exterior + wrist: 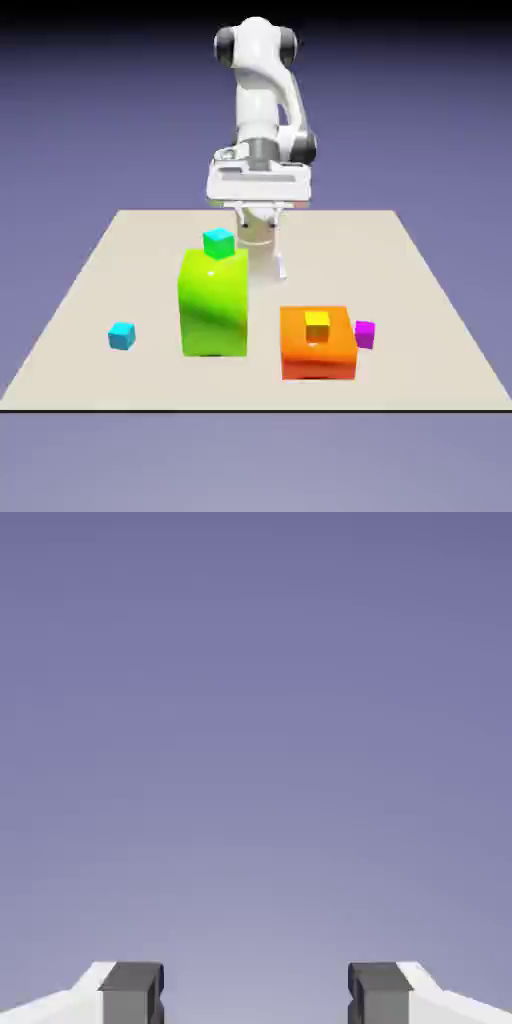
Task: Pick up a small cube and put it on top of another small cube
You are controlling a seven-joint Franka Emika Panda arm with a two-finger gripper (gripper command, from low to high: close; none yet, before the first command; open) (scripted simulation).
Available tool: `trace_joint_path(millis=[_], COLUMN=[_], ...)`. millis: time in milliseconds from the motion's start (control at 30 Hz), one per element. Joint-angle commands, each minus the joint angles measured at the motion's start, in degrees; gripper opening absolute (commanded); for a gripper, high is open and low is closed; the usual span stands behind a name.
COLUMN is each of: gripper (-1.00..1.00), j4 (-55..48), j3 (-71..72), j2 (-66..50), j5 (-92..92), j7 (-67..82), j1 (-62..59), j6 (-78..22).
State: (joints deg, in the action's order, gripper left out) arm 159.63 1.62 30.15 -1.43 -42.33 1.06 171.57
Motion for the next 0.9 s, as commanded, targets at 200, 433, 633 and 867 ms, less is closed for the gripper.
trace_joint_path(millis=[200, 433, 633, 867], gripper=[0.00, 0.00, 0.00, 0.00], j4=[-7.94, -15.87, -22.68, -30.26], j3=[9.38, 18.75, 26.78, 35.73], j2=[-14.54, -29.07, -41.53, -55.41], j5=[-8.30, -16.60, -23.72, -31.64], j7=[0.75, 1.51, 2.15, 2.87], j1=[2.18, 4.35, 6.21, 8.29], j6=[-14.12, -28.24, -40.34, -53.83])
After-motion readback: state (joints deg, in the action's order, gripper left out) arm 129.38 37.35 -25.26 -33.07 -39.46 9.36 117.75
